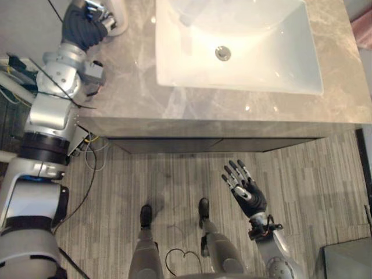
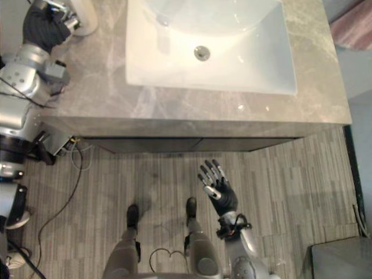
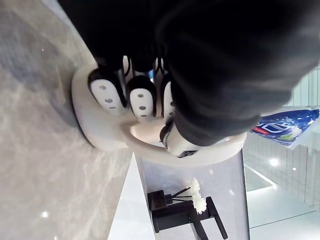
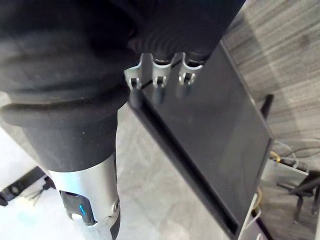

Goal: Organize washtable

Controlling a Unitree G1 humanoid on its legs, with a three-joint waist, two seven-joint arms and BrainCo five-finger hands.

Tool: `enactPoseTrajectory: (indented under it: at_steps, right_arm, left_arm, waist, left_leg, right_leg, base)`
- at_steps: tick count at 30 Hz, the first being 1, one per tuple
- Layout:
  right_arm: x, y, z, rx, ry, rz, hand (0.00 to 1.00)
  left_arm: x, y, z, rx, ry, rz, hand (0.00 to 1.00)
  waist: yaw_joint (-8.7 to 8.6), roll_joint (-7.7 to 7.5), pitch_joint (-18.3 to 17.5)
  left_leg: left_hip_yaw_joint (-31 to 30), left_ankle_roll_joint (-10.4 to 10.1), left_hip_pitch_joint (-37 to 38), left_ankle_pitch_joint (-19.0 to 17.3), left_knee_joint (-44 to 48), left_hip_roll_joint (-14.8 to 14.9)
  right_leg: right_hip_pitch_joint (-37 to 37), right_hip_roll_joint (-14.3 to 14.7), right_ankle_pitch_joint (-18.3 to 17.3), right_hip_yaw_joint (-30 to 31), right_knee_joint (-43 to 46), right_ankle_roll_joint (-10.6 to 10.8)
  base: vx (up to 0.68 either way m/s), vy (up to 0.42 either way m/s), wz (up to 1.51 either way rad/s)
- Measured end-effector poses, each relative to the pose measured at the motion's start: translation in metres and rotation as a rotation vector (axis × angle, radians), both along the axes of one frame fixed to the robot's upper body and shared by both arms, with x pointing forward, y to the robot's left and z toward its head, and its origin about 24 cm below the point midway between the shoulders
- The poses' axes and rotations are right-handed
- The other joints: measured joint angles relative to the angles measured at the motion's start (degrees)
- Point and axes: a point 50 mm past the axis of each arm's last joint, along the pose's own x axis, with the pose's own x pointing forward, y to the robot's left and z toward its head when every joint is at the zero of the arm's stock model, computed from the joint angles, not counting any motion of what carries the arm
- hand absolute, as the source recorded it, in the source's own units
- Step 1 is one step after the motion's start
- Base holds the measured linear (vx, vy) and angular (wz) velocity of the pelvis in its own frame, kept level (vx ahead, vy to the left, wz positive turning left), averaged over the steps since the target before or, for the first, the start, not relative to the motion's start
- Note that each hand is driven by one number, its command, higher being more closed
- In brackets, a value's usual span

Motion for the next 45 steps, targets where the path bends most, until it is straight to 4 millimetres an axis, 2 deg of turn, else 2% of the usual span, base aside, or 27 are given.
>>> enactPoseTrajectory:
  at_steps: [7, 15, 19, 24, 27, 34, 37, 45]
  right_arm:
    - [0.0, 0.0, -0.001, 0.003, 0.005, -0.001, 0.0]
    - [-0.003, -0.001, -0.004, 0.003, 0.02, -0.006, 0.0]
    - [-0.007, -0.002, -0.006, 0.006, 0.034, -0.012, 0.0]
    - [-0.007, -0.002, -0.006, 0.012, 0.033, -0.016, 0.0]
    - [-0.007, -0.002, -0.006, 0.012, 0.034, -0.017, 0.0]
    - [-0.008, -0.003, -0.007, 0.03, 0.039, -0.021, 0.0]
    - [-0.01, -0.003, -0.008, 0.03, 0.045, -0.023, 0.0]
    - [-0.01, -0.003, -0.008, 0.03, 0.044, -0.021, 0.0]
  left_arm:
    - [0.006, 0.009, -0.002, -0.022, 0.029, 0.037, 1.0]
    - [0.011, 0.011, 0.011, -0.028, 0.023, 0.063, 1.0]
    - [0.014, 0.015, 0.009, -0.034, 0.038, 0.082, 1.0]
    - [0.015, 0.011, 0.035, -0.025, -0.003, 0.095, 1.0]
    - [0.011, 0.013, 0.047, -0.029, -0.035, 0.096, 1.0]
    - [0.011, 0.018, 0.055, -0.026, -0.033, 0.126, 1.0]
    - [0.01, 0.018, 0.061, -0.029, -0.044, 0.128, 1.0]
    - [0.011, 0.02, 0.06, -0.04, -0.041, 0.142, 1.0]
  waist:
    - [-1.24, -0.07, 0.01]
    - [-1.36, -0.26, -0.01]
    - [-1.48, -0.38, 0.04]
    - [-1.58, -1.63, 0.4]
    - [-1.78, -1.75, 0.38]
    - [-3.23, -1.75, 0.38]
    - [-3.1, -1.77, 0.4]
    - [-3.22, -1.74, 0.48]
  left_leg:
    - [0.08, -0.07, -0.77, -0.06, 0.71, 0.04]
    - [0.3, -0.09, -2.19, -0.04, 1.32, 0.1]
    - [0.31, -0.09, -2.49, -0.04, 1.37, 0.1]
    - [0.03, -0.09, -3.19, -0.04, 1.63, 0.1]
    - [0.04, -0.09, -4.0, -0.03, 1.68, 0.09]
    - [-0.06, -0.07, -4.02, -0.03, 1.71, 0.1]
    - [-0.08, -0.07, -4.02, -0.03, 1.82, 0.11]
    - [0.25, -0.08, -4.06, -0.02, 2.27, 0.15]
  right_leg:
    - [-0.52, 0.06, 0.46, 0.24, -0.06, -0.18]
    - [-1.89, 0.14, 1.0, 0.65, -0.07, -0.17]
    - [-2.18, 0.14, 1.02, 0.66, -0.07, -0.15]
    - [-2.6, 0.15, 1.14, 0.49, -0.08, -0.15]
    - [-3.39, 0.16, 1.27, 0.51, -0.08, -0.31]
    - [-3.41, 0.21, 2.41, 0.7, -0.09, -0.85]
    - [-3.4, 0.21, 2.45, 0.75, -0.1, -0.89]
    - [-3.43, 0.26, 2.42, 1.06, -0.14, -0.87]
  base:
    - [-0.01, -0.003, -0.02]
    - [-0.02, -0.007, -0.02]
    - [0.0, 0.0, 0.0]
    - [-0.01, -0.007, 0.02]
    - [0.0, 0.0, 0.0]
    - [0.0, 0.0, 0.0]
    - [0.0, 0.0, 0.0]
    - [-0.03, -0.031, -0.03]
